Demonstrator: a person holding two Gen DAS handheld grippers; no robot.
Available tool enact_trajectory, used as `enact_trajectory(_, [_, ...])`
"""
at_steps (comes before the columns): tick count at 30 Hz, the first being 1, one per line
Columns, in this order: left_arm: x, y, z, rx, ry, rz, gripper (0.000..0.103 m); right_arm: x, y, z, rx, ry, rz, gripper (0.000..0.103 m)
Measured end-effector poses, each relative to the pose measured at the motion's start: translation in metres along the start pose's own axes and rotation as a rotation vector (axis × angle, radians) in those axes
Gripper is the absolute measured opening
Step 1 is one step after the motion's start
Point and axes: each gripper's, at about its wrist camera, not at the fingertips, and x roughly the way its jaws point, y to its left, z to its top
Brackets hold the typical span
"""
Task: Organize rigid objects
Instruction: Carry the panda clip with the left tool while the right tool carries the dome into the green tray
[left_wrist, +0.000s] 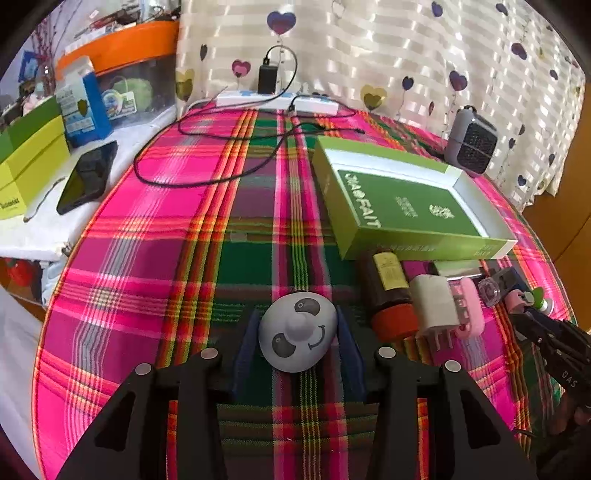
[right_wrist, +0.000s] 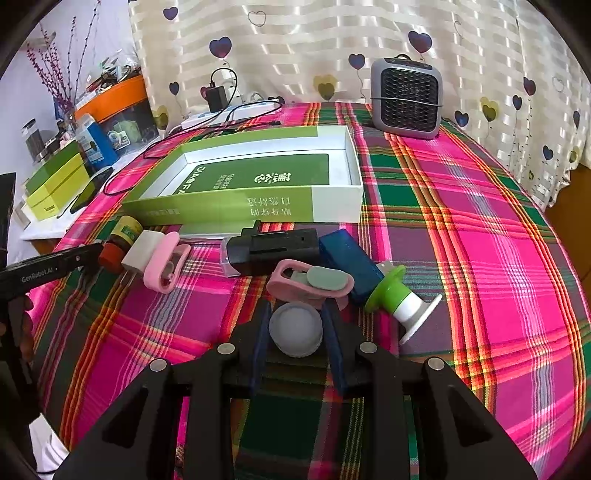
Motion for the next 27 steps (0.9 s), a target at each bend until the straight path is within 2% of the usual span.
enact_trajectory(7, [-0.014,-0.003,0.008,0.009,-0.027,-0.022,0.041,-0.010,0.002,0.007,-0.009,-0.027,0.022,0.028])
enact_trajectory(14, [-0.030,-0.016,0.025,0.025,-0.059,-0.081,0.041,-0.021,0.003,0.020,-0.007,-0.063,0.070,0.028])
enact_trajectory(22, [-0.028,-0.039,0.039,0.076,-0.063,-0.122,0.041,-0.024,0.001,0.037,-0.020,-0.089,0.091,0.028])
enact_trajectory(27, [-0.013,-0.047,0.054,0.084,-0.038,-0.151,0.041,-0.017,0.000,0.062,-0.051,-0.093,0.110,0.028])
